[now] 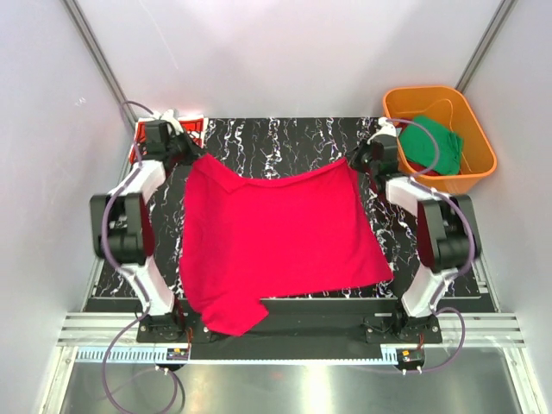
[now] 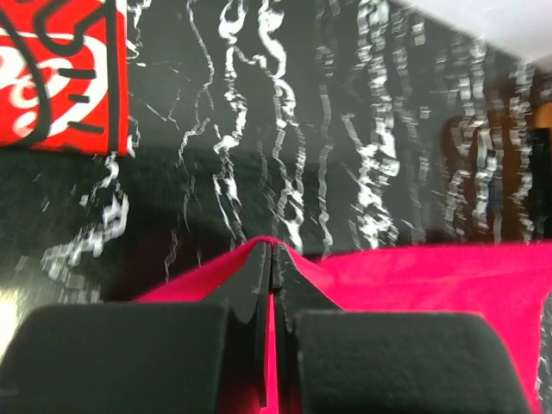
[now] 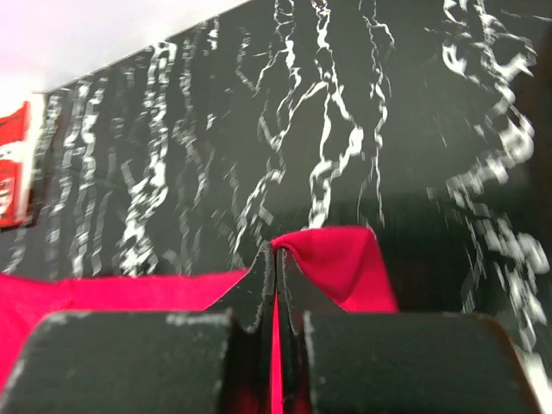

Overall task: Fold and stack the t-shirts
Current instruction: Flatten the tshirt out

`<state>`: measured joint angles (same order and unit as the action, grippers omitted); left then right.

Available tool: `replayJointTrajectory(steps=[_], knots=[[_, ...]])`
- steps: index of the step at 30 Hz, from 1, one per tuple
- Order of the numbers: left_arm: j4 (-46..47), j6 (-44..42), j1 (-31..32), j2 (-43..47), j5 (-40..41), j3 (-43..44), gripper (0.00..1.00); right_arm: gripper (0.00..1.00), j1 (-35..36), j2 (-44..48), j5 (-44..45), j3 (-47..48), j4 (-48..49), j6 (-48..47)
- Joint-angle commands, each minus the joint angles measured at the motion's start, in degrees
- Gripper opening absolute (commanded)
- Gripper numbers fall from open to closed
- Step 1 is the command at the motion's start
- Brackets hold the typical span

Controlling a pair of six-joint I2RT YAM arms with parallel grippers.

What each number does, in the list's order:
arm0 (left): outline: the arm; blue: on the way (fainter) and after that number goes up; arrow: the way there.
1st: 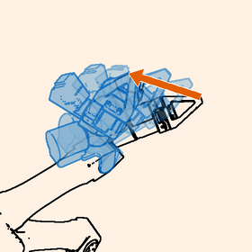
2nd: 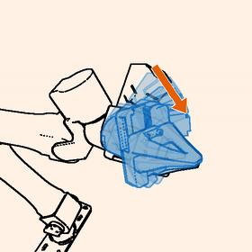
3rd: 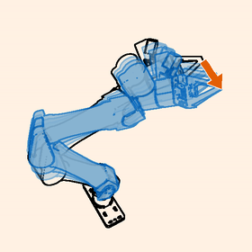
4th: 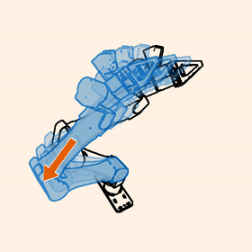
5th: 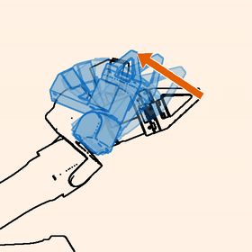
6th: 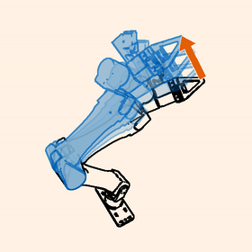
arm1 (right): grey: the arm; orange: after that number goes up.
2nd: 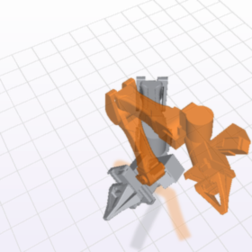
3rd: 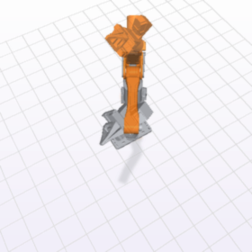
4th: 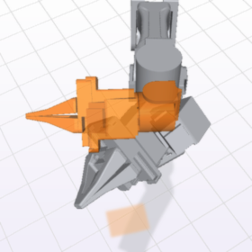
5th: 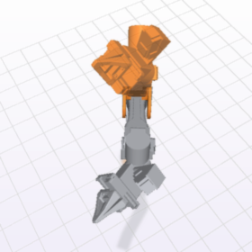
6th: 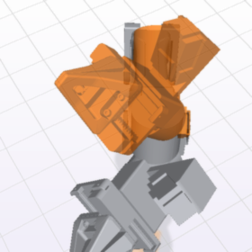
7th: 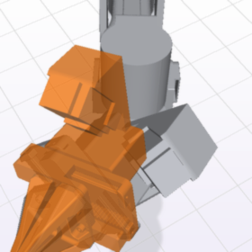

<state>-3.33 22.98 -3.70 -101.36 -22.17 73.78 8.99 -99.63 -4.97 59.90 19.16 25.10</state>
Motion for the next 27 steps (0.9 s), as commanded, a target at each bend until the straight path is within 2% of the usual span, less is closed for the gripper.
replayJointTrajectory(steps=[1, 6, 13, 17, 22, 27], knots=[[7.56, 0.48, 0.1, -7.67, -5.31, 9.52, 0.0, 0.0, 0.06, -6.78, 1.72, 10.22, 6.6, -3.3], [7.2, -0.65, 0.8, -13.77, -5.25, 16.99, 0.0, 0.0, -0.03, -14.08, 2.69, 15.68, 5.72, -3.48], [7.12, -0.13, 0.72, -15.53, -4.63, 19.29, 0.0, 0.0, -0.64, -18.57, 3.48, 19.9, 2.64, -4.98], [3.52, 1.8, 0.72, -13.78, -3.67, 18.95, 0.0, 0.0, -1.35, -19.81, 4.35, 24.02, -2.18, -5.41], [-10.17, 6.36, 0.54, -11.76, 1.34, 19.91, 0.0, 0.0, -2.23, -20.34, 2.25, 27.2, -8.52, -5.94], [-12.14, 15.05, -0.69, -9.3, -5.84, 15.62, 0.0, 0.0, -2.4, -19.28, 3.21, 28.43, -13.51, -7.26]])
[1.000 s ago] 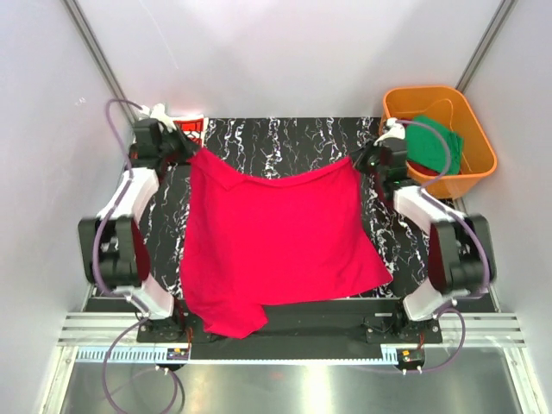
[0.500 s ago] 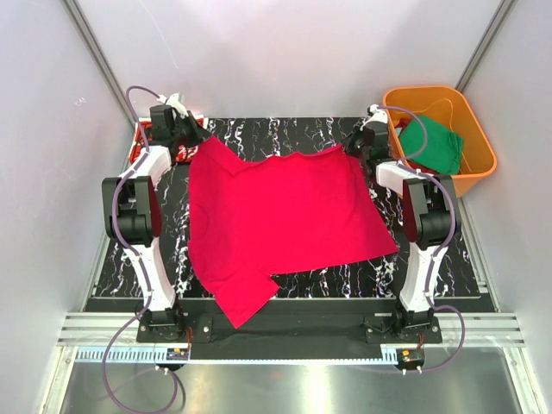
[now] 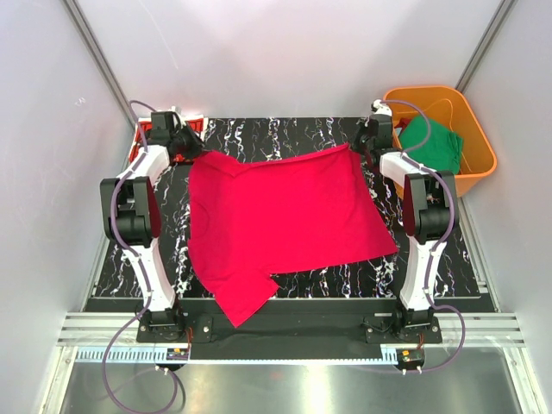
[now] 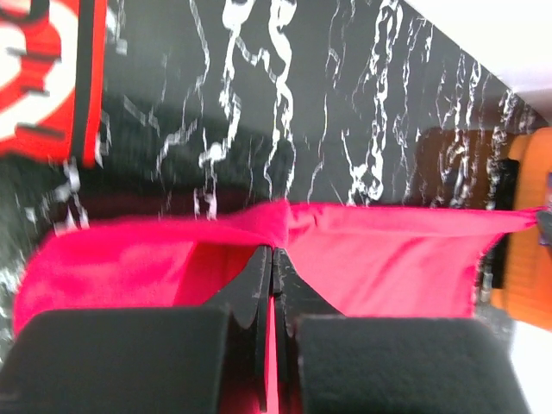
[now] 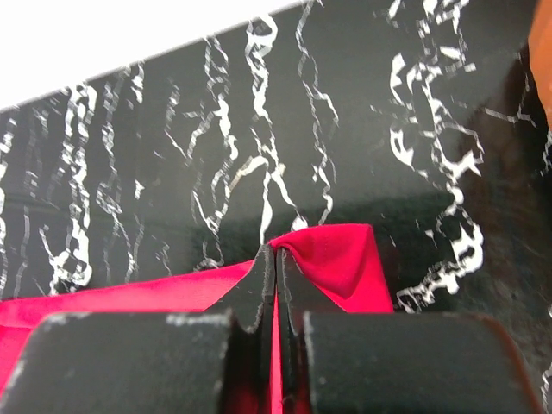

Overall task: Fold and stack the t-shirts
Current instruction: Flatten the tshirt out

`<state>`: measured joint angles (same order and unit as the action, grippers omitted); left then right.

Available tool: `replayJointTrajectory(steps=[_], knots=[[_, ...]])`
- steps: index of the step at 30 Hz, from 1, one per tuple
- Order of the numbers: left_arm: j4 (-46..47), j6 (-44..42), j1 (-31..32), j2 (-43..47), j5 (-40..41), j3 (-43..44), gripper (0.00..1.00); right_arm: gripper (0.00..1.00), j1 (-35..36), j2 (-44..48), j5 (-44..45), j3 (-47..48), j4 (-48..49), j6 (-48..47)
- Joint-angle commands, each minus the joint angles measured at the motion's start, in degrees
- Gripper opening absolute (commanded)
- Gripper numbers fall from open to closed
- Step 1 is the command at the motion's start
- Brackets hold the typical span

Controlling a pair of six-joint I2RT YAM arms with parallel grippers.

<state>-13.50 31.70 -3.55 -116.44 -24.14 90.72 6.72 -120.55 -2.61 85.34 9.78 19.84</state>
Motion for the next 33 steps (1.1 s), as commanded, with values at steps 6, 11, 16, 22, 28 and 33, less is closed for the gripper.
replayJointTrajectory(steps=[6, 11, 16, 22, 28, 33], knots=[[-2.41, 10.65, -1.11, 13.15, -5.48, -8.61, 0.0, 0.0, -0.83, 3.21, 0.24, 3.69, -8.19, -2.78], [-2.15, 13.03, -2.34, 19.66, -5.57, -14.51, 0.0, 0.0, -0.83, 3.66, -1.26, 3.61, -9.43, -3.14], [-2.93, 13.03, -2.34, 24.42, -8.73, -19.34, 0.0, 0.0, -1.1, 5.32, -0.29, 2.99, -13.12, -2.87], [-2.76, 12.68, -2.51, 28.63, -9.43, -22.69, 0.0, 0.0, -1.27, 6.2, -0.64, 2.2, -13.47, -2.26], [-2.76, 11.9, -4.09, 37.68, -4.61, -20.24, 0.0, 0.0, -1.27, 10.93, -1.25, 0.1, -13.65, -1.99], [-8.11, 4.69, -4.53, 49.63, 2.95, -12.26, 0.0, 0.0, -1.18, 22.0, -2.92, -6.14, -10.58, -0.24]])
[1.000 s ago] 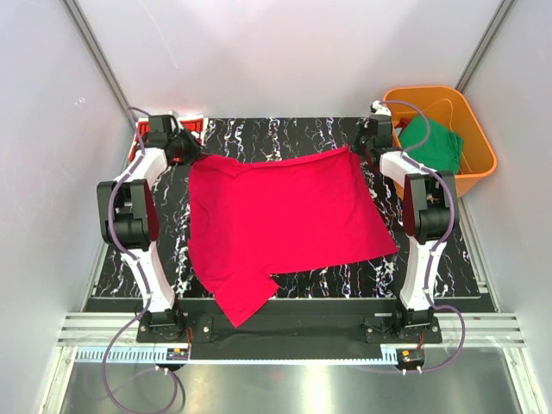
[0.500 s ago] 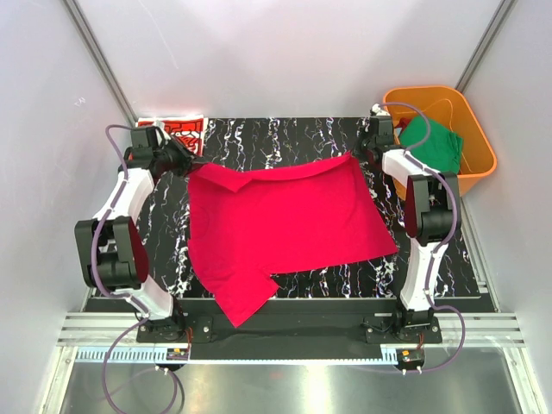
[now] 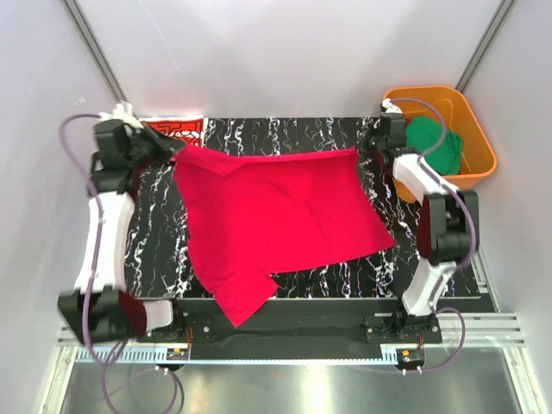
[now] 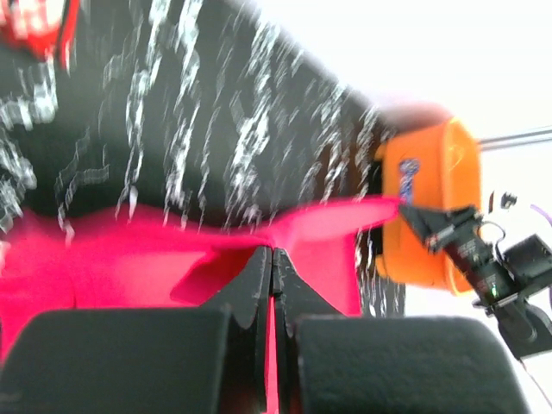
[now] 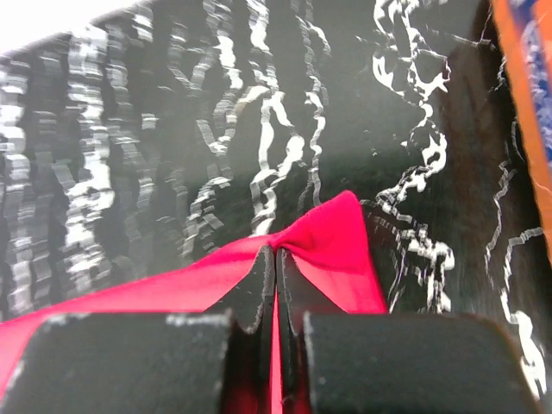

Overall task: Fold and stack the t-shirts
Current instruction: Flatten the tshirt out

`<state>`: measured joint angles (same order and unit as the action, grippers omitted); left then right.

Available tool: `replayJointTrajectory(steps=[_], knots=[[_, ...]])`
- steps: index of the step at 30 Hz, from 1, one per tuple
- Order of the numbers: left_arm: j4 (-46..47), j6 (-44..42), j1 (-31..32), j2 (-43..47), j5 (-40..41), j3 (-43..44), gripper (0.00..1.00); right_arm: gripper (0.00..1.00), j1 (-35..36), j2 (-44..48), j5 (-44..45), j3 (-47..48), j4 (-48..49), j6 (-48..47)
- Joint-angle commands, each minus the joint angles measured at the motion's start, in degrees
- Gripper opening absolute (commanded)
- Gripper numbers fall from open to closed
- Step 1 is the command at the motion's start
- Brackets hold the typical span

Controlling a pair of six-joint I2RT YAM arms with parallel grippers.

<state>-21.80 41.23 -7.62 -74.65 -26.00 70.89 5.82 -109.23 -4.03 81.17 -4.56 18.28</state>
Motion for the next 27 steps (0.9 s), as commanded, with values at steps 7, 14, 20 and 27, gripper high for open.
replayJointTrajectory(steps=[7, 14, 20, 27], knots=[[-2.28, -11.78, -0.64, 18.92, 8.41, 20.57, 0.0, 0.0, -0.2, 35.36, -5.37, -10.41, 8.43, 4.13], [-8.52, -16.79, -0.64, 29.2, 24.13, 32.01, 0.0, 0.0, -0.29, 52.52, -7.66, -7.69, 2.45, 5.18], [-15.9, -19.52, 1.46, 29.92, 28.72, 42.83, 0.0, 0.0, -0.2, 63.96, -5.9, -7.87, 1.05, 5.97], [-16.0, -20.32, 2.43, 28.16, 28.99, 46.72, 0.0, 0.0, -0.29, 67.22, -5.47, -7.69, 0.25, 7.38]])
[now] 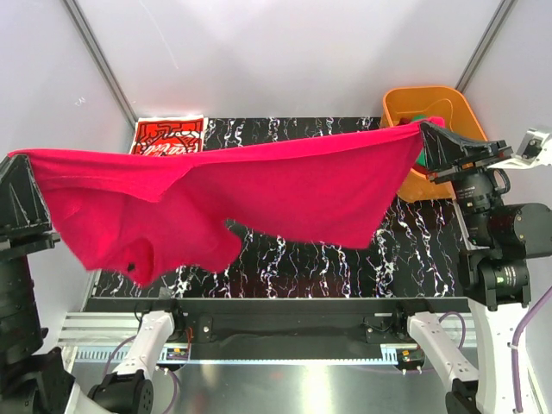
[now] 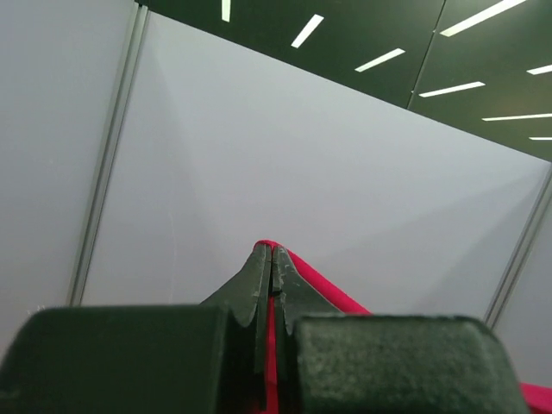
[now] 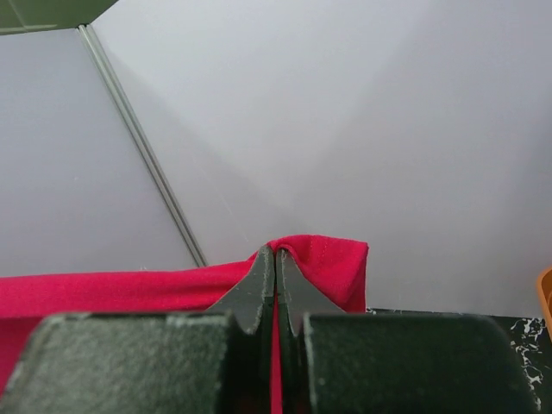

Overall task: Fold and stack the t-shirts
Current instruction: Flatten the tshirt out

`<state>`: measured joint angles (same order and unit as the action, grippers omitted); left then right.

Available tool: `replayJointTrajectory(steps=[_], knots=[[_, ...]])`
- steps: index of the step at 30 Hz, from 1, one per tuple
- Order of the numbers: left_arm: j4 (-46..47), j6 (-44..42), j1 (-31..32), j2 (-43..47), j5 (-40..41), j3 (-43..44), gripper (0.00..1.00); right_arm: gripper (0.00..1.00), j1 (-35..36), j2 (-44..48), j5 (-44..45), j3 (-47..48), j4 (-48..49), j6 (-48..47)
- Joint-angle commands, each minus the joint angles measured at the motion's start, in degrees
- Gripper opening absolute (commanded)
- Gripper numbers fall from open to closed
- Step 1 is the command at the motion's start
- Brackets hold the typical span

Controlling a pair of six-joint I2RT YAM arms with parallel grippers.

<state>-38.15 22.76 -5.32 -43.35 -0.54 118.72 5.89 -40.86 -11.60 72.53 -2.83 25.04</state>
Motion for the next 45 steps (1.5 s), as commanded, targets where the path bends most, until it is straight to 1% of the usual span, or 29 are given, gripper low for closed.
replayJointTrajectory(steps=[1, 3, 4, 6, 7, 8, 9, 10, 11, 12, 13, 14, 15, 16, 17, 18, 19, 20, 21, 23, 25, 27, 29, 30, 33, 39, 42, 43, 45], knots=[[1.49, -1.32, 0.14, -3.31, 2.83, -4.86, 0.0, 0.0, -0.27, -2.19, 2.36, 1.21, -0.69, 0.63], [6.67, -0.71, 0.05, -3.93, 0.89, -10.49, 0.0, 0.0, -0.18, -3.87, 3.33, 1.3, 0.54, 0.28], [8.08, 0.43, 0.05, -4.89, 0.89, -15.05, 0.0, 0.0, -0.26, -6.4, 4.03, 1.03, 2.29, -0.07], [10.98, 1.05, 0.14, -7.08, -0.68, -19.2, 0.0, 0.0, -0.35, -10.27, 5.79, 0.86, 4.3, -0.78], [11.34, 1.58, 0.05, -10.92, -1.56, -21.75, 0.0, 0.0, -0.27, -14.55, 6.14, 0.77, 5.46, -1.39], [12.48, 1.41, 0.14, -12.96, -3.49, -23.25, 0.0, 0.0, -0.27, -16.6, 6.67, -0.01, 7.12, -1.31], [13.88, 1.49, 0.14, -15.25, -4.73, -25.44, 0.0, 0.0, -0.27, -18.97, 6.5, -1.68, 10.88, -1.31], [15.29, 2.54, 0.05, -19.01, -6.04, -28.25, 0.0, 0.0, -0.27, -23.95, 6.41, -2.3, 12.48, -2.0], [18.87, 2.29, 0.05, -21.49, -6.23, -33.76, 0.0, 0.0, -0.18, -26.87, 5.8, -2.92, 14.24, -1.92], [20.3, 2.46, 0.05, -23.51, -6.32, -37.03, 0.0, 0.0, -0.26, -32.38, 5.79, -3.62, 16.52, -2.71], [22.48, 3.59, 0.05, -27.53, -6.76, -40.2, 0.0, 0.0, -0.27, -35.31, 5.53, -4.24, 18.46, -2.97], [29.03, 3.78, 0.14, -29.75, -6.32, -47.63, 0.0, 0.0, -0.27, -38.38, 5.7, -4.94, 20.74, -2.8], [31.45, 4.48, 0.22, -32.38, -5.88, -50.14, 0.0, 0.0, -0.18, -44.16, 6.23, -5.03, 22.59, -3.58], [37.04, 5.7, 0.22, -39.28, -7.19, -53.9, 0.0, 0.0, 0.08, -47.09, 6.93, -5.03, 24.0, -3.85], [39.88, 6.06, 0.31, -42.74, -7.89, -53.94, 0.0, 0.0, 0.17, -50.16, 7.46, -4.95, 25.93, -4.2], [42.69, 6.15, 0.75, -47.13, -8.42, -55.85, 0.0, 0.0, 0.26, -56.11, 7.46, -4.51, 29.43, -4.73], [44.64, 7.63, 0.84, -51.0, -10.87, -55.35, 0.0, 0.0, 0.26, -59.21, 7.12, -3.63, 30.51, -4.91], [44.31, 8.17, 0.84, -58.52, -11.93, -53.87, 0.0, 0.0, 0.35, -61.86, 6.59, -0.84, 30.52, -5.08], [44.39, 8.09, 1.01, -61.38, -12.64, -51.07, 0.0, 0.0, 0.44, -65.71, 6.32, 0.32, 29.99, -6.3], [44.31, 8.09, 1.54, -65.87, -13.7, -48.94, 0.0, 0.0, 0.88, -68.98, 7.8, 3.47, 30.08, -7.98], [43.69, 8.44, 1.63, -69.31, -15.18, -46.21, 0.0, 0.0, 0.96, -73.21, 7.47, 6.73, 26.75, -10.18], [44.13, 8.53, 1.98, -70.02, -15.29, -45.24, 0.0, 0.0, 0.97, -76.01, 8.34, 8.67, 27.08, -11.4], [43.69, 8.61, 2.16, -70.46, -15.55, -44.01, 0.0, 0.0, 0.97, -78.13, 9.48, 12.69, 24.64, -12.38], [43.69, 8.87, 2.16, -70.73, -15.64, -43.66, 0.0, 0.0, 0.88, -80.06, 9.66, 13.94, 22.37, -13.08], [44.57, 9.4, 2.51, -71.43, -16.78, -43.13, 0.0, 0.0, 0.97, -83.05, 10.45, 17.37, 19.9, -13.26], [43.25, 9.67, 2.86, -71.61, -15.81, -42.34, 0.0, 0.0, 0.88, -85.96, 10.72, 21.42, 16.2, -12.82], [40.27, 10.02, 2.86, -71.61, -16.95, -40.16, 0.0, 0.0, 0.97, -87.54, 9.93, 24.32, 12.08, -12.82], [36.78, 10.45, 2.86, -71.52, -16.17, -39.53, 0.0, 0.0, 0.97, -87.81, 9.93, 24.93, 11.19, -12.91], [34.56, 11.24, 2.86, -70.29, -15.99, -39.0, 0.0, 0.01, 0.88, -87.72, 9.75, 24.85, 10.74, -12.73]])
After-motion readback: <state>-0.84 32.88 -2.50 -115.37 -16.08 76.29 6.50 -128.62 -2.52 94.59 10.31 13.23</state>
